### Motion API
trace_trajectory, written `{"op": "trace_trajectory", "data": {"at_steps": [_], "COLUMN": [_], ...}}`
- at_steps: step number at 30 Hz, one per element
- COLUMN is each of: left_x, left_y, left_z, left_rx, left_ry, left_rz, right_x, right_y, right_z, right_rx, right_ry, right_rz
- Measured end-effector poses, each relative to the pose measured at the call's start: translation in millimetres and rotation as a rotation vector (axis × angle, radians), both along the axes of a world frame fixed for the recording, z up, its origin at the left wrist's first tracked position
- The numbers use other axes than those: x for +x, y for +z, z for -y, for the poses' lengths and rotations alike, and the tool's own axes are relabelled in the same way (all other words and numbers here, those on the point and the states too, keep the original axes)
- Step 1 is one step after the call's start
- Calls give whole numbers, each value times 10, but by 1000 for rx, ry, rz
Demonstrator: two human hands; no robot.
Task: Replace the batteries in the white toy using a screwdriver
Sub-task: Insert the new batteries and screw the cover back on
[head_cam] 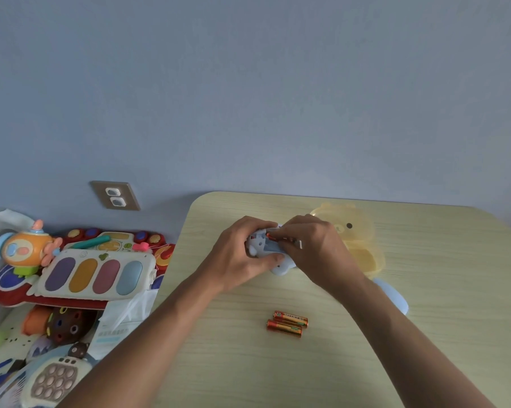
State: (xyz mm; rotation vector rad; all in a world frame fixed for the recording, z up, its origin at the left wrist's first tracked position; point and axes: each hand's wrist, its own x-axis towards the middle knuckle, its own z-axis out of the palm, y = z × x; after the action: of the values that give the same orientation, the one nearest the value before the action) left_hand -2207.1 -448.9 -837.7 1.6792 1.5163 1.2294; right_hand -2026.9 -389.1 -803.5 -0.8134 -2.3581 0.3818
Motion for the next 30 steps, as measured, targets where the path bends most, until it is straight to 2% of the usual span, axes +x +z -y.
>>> {"op": "trace_trajectory", "data": {"at_steps": [5,10,19,30], "left_x": [-7,3,1,2], "left_y": [-18,-33,-21,-11], "left_z": [-9,-17,8,16], "left_rx": [1,-19,-20,-22], "left_ry": [2,34,32,30], "left_rz": [-23,-36,-47,-59], "right_x": [268,431,348,315], "right_y": [191,308,226,214], "right_z": [214,433,529,557], "right_rx": [-96,-317,-278,-157], "right_ry": [13,165,214,188], "right_rz": [-16,270,469,519]}}
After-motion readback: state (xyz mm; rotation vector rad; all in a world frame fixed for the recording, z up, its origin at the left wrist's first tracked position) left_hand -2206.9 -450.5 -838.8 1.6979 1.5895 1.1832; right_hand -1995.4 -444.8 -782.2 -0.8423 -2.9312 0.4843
